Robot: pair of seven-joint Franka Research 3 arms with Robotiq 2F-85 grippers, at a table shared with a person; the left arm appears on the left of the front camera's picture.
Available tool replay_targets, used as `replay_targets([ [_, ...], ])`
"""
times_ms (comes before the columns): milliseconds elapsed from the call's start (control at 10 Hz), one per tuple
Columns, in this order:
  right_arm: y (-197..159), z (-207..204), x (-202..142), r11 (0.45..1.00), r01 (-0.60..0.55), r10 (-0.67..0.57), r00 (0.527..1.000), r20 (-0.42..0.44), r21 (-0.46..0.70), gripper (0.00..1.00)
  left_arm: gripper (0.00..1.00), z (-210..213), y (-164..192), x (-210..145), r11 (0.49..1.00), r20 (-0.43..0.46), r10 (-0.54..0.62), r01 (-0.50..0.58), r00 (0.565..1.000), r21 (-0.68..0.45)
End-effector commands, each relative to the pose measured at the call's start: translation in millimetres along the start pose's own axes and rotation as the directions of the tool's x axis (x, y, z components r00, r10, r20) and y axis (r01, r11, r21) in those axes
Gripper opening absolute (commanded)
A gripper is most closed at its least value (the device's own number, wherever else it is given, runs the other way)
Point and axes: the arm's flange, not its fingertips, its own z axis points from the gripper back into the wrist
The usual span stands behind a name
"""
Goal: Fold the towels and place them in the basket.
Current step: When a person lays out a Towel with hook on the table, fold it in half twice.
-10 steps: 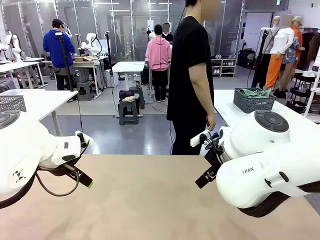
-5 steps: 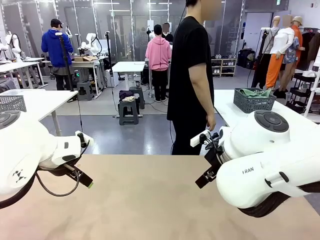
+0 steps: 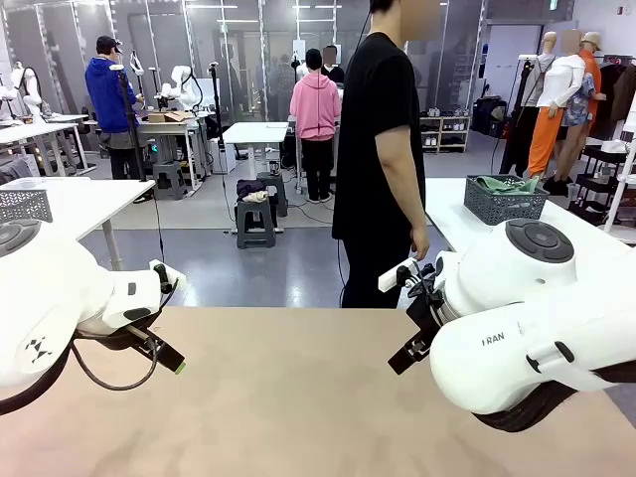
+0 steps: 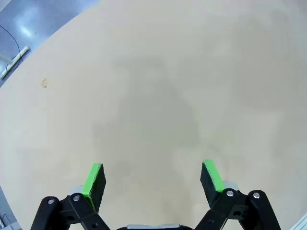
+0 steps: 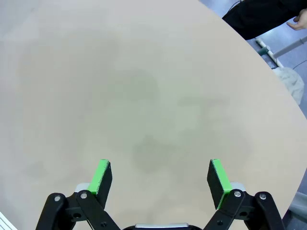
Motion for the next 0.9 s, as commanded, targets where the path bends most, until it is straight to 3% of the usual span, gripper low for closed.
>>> replay_targets([
  [0, 0, 0, 0, 1.000, 0.002, -0.002, 1.000, 0.000, 0.000, 1.00, 1.00, 0, 0, 0, 1.000, 0.000, 0.001, -0.001, 1.000, 0.000],
  [400, -6, 6, 1, 1.000, -0.007, 0.007, 1.000, 0.010, 0.015, 1.00, 1.00, 4, 6, 0, 0.999, -0.004, 0.013, -0.013, 1.000, -0.029],
  [800, -60, 67, 9, 0.998, -0.033, 0.030, 0.997, 0.066, 0.054, 1.00, 1.00, 46, 64, 20, 0.997, 0.075, -0.008, 0.013, 0.997, -0.071],
])
